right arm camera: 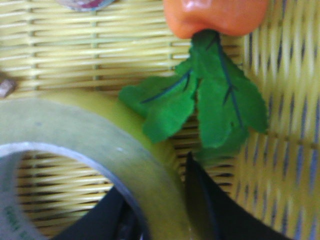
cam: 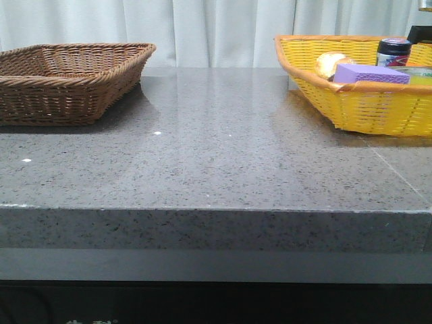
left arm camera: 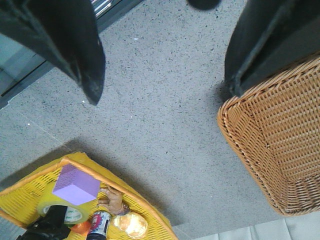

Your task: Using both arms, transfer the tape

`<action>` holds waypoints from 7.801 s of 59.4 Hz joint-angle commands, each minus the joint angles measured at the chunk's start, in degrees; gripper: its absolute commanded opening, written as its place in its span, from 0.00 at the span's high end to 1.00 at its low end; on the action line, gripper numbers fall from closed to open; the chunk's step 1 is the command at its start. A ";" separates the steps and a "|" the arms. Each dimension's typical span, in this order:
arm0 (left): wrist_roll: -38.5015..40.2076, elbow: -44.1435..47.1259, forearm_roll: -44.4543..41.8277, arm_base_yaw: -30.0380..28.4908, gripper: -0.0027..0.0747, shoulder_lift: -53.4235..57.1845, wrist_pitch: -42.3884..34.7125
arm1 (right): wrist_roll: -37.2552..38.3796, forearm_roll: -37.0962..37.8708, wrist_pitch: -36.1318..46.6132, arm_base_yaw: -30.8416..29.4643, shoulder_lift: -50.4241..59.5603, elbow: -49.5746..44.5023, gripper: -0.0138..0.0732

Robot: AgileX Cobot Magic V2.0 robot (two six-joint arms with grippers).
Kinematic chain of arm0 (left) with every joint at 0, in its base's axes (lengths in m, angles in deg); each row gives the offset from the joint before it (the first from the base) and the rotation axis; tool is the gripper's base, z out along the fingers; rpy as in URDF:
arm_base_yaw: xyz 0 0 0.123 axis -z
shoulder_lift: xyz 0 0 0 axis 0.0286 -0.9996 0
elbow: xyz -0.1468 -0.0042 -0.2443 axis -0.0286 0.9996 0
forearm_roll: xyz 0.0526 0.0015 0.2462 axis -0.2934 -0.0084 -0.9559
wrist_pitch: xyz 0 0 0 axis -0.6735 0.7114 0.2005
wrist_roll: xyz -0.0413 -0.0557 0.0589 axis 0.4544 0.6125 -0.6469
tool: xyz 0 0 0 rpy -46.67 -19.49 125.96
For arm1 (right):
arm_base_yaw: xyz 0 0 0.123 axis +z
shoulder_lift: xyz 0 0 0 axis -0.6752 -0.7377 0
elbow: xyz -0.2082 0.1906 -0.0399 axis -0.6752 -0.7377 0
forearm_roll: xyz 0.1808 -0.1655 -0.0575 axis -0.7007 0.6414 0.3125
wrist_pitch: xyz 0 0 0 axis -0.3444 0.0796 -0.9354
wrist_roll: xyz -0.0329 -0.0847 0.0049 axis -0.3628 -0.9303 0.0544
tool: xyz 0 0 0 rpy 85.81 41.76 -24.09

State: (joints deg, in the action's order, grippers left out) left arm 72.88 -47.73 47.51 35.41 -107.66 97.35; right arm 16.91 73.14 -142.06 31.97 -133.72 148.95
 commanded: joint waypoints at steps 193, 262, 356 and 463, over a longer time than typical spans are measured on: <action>0.10 -1.88 1.39 0.53 0.33 -0.41 -2.44 | -0.95 0.13 35.31 35.92 68.50 -53.25 0.40; -13.01 -47.08 1.84 8.98 0.33 -57.88 21.62 | -0.95 0.13 34.04 35.92 77.69 -57.79 0.40; -11.45 -67.03 2.91 -4.42 0.84 -63.03 27.03 | -0.95 0.13 34.10 35.92 77.69 -57.79 0.40; -2.47 -60.13 9.15 -21.27 0.42 -50.75 28.21 | -0.95 0.13 34.10 35.92 77.69 -57.79 0.40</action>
State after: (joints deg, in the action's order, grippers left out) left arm 69.62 -109.60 53.70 14.20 -165.26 130.68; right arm 16.02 73.59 -111.87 68.24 -56.17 89.96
